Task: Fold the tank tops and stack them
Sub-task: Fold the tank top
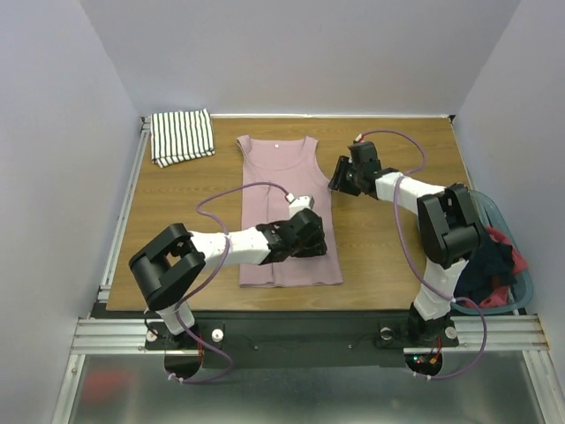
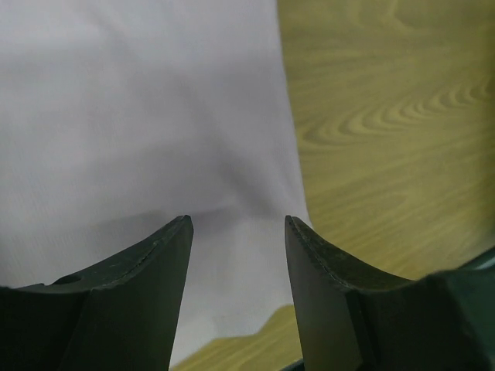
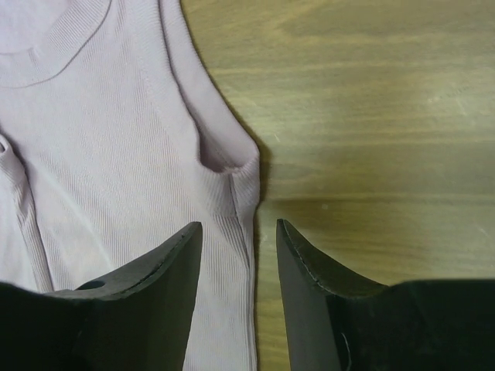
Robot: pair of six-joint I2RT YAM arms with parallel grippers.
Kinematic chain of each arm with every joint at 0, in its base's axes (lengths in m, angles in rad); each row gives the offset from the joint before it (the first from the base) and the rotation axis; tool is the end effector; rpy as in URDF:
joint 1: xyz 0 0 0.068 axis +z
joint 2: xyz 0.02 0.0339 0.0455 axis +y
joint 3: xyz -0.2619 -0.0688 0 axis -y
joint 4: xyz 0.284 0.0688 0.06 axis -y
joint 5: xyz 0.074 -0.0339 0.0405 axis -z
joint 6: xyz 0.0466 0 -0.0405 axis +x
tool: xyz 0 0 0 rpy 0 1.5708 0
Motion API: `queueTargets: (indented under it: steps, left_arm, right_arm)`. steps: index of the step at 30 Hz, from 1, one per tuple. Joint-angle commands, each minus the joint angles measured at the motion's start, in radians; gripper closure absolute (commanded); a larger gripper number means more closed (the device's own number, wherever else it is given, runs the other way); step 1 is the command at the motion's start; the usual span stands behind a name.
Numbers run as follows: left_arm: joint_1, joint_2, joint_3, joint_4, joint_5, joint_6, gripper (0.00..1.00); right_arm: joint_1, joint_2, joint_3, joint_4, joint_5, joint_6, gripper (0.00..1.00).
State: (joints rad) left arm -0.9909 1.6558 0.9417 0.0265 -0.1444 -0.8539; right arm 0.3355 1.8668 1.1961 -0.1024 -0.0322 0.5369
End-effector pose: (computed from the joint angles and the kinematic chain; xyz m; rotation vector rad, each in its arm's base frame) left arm 0.2187 -0.3217 0.1576 0.0818 2.3824 -0.7936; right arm 0.4173 0.1471 0.1503 0.2243 2.3812 0.4607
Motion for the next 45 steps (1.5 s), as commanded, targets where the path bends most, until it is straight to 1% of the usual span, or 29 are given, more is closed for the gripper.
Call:
queueTargets:
  steps: [1, 5, 7, 8, 10, 13, 14, 15, 16, 23, 24, 29, 32, 35, 37, 38, 39, 41, 42, 45]
  left_arm:
    - [-0.067, -0.059, -0.03, 0.073, -0.061, -0.063, 0.38]
    - [-0.13, -0.038, -0.003, 0.064, -0.058, -0.048, 0.39]
    - [-0.169, -0.015, 0.05, 0.02, -0.067, -0.036, 0.39]
    - [-0.182, 0.01, 0.069, 0.001, -0.078, -0.031, 0.39]
    - [-0.209, 0.033, 0.114, -0.025, -0.099, -0.025, 0.39]
    - [-0.253, 0.064, 0.144, -0.079, -0.121, -0.034, 0.4]
    - [-0.253, 0.07, 0.149, -0.089, -0.129, -0.037, 0.4]
    - [-0.262, 0.074, 0.154, -0.099, -0.136, -0.04, 0.4]
    - [-0.267, 0.078, 0.166, -0.115, -0.144, -0.042, 0.4]
    - [-0.304, 0.163, 0.238, -0.166, -0.175, -0.028, 0.4]
    - [-0.307, 0.173, 0.249, -0.169, -0.179, -0.024, 0.4]
    - [-0.321, 0.232, 0.322, -0.221, -0.221, -0.014, 0.41]
    - [-0.324, 0.254, 0.347, -0.253, -0.239, -0.016, 0.43]
    - [-0.331, 0.265, 0.351, -0.27, -0.256, -0.02, 0.5]
    - [-0.338, 0.269, 0.35, -0.275, -0.258, -0.02, 0.61]
    - [-0.344, 0.274, 0.35, -0.278, -0.258, -0.02, 0.68]
    - [-0.348, 0.277, 0.351, -0.281, -0.258, -0.019, 0.79]
    - [-0.359, 0.282, 0.351, -0.289, -0.25, -0.013, 0.88]
    - [-0.362, 0.277, 0.35, -0.289, -0.245, -0.013, 1.0]
    - [-0.374, 0.242, 0.318, -0.284, -0.231, -0.014, 1.0]
  right_arm:
    - [0.002, 0.04, 0.069, 0.01, -0.034, -0.054, 0.51]
    - [0.002, 0.075, 0.077, 0.01, -0.017, -0.057, 0.53]
    - [0.002, 0.084, 0.077, 0.009, -0.006, -0.058, 0.53]
    - [0.002, 0.094, 0.077, 0.009, 0.005, -0.06, 0.57]
    - [0.002, 0.101, 0.08, 0.01, 0.015, -0.06, 0.61]
    - [0.002, 0.121, 0.088, 0.01, 0.023, -0.061, 0.78]
    - [0.002, 0.121, 0.088, 0.012, 0.025, -0.061, 0.78]
    - [0.002, 0.121, 0.085, 0.012, 0.026, -0.06, 0.84]
    - [0.003, 0.12, 0.08, 0.015, 0.026, -0.058, 0.86]
    - [0.0, 0.104, 0.06, 0.021, 0.032, -0.048, 0.94]
    - [0.0, 0.1, 0.056, 0.024, 0.053, -0.045, 0.94]
    - [-0.001, 0.077, 0.033, 0.029, 0.054, -0.04, 0.95]
    - [-0.001, 0.078, 0.025, 0.033, 0.049, -0.037, 0.96]
    - [-0.001, 0.081, 0.016, 0.038, 0.046, -0.034, 0.96]
    - [-0.001, 0.083, 0.013, 0.043, 0.046, -0.032, 0.97]
    - [-0.001, 0.083, 0.011, 0.044, 0.046, -0.031, 0.98]
    - [-0.001, 0.083, 0.01, 0.044, 0.046, -0.029, 0.98]
    - [-0.003, 0.077, 0.0, 0.047, 0.049, -0.029, 0.98]
    - [-0.004, 0.074, -0.007, 0.046, 0.051, -0.028, 0.98]
    - [-0.009, 0.051, -0.032, 0.047, 0.063, -0.018, 0.99]
